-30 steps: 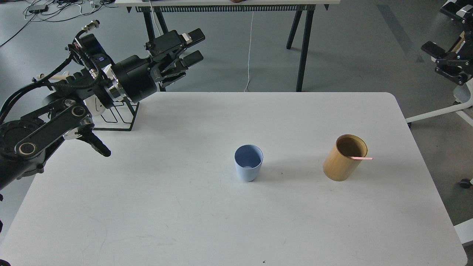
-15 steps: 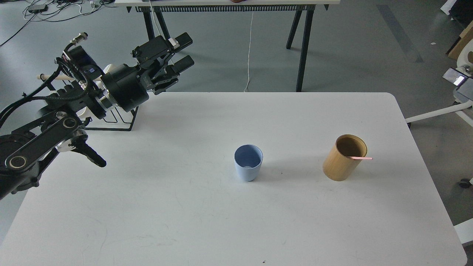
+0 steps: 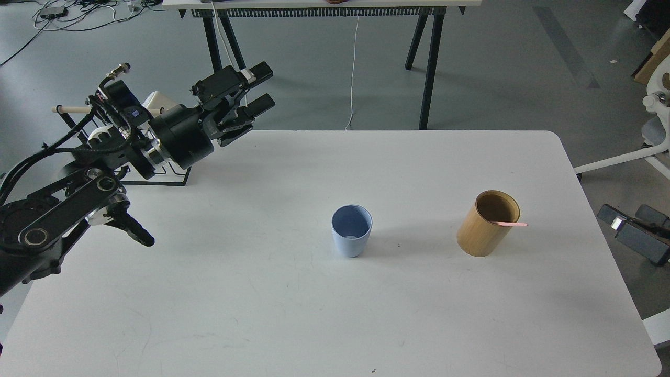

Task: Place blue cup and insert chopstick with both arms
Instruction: 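Move the right gripper down toward the pink chopstick in the tube, then grasp the pink chopstick with the right gripper, then pull the pink chopstick up out of the tan tube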

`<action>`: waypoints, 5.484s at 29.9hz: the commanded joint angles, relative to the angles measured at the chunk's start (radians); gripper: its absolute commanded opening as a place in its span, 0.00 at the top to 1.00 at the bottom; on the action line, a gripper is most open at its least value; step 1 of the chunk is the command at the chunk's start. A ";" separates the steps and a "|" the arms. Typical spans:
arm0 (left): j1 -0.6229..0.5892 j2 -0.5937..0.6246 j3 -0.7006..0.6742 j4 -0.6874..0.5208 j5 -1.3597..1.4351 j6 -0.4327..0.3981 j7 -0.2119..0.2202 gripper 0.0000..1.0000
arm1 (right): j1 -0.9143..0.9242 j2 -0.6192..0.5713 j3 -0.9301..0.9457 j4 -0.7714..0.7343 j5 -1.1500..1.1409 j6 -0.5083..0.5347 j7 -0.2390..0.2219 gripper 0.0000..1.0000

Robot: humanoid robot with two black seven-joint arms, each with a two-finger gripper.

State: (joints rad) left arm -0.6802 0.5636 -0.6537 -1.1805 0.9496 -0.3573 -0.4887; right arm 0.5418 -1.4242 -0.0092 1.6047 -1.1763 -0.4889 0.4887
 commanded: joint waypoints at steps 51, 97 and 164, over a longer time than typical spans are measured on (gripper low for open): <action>0.033 -0.070 0.002 0.114 -0.003 0.000 0.000 0.10 | 0.118 0.444 -0.041 -0.255 -0.016 0.000 0.000 0.21; 0.048 -0.093 0.000 0.147 -0.003 0.000 0.000 0.09 | 0.121 0.433 -0.063 -0.255 -0.014 0.000 0.000 0.78; 0.094 -0.120 0.000 0.194 -0.003 0.000 0.000 0.09 | 0.175 0.423 -0.005 -0.290 0.053 0.000 0.000 1.00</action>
State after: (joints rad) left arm -0.5890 0.4435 -0.6520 -0.9863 0.9462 -0.3579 -0.4887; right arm 0.7122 -0.9963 -0.0193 1.3109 -1.1246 -0.4888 0.4887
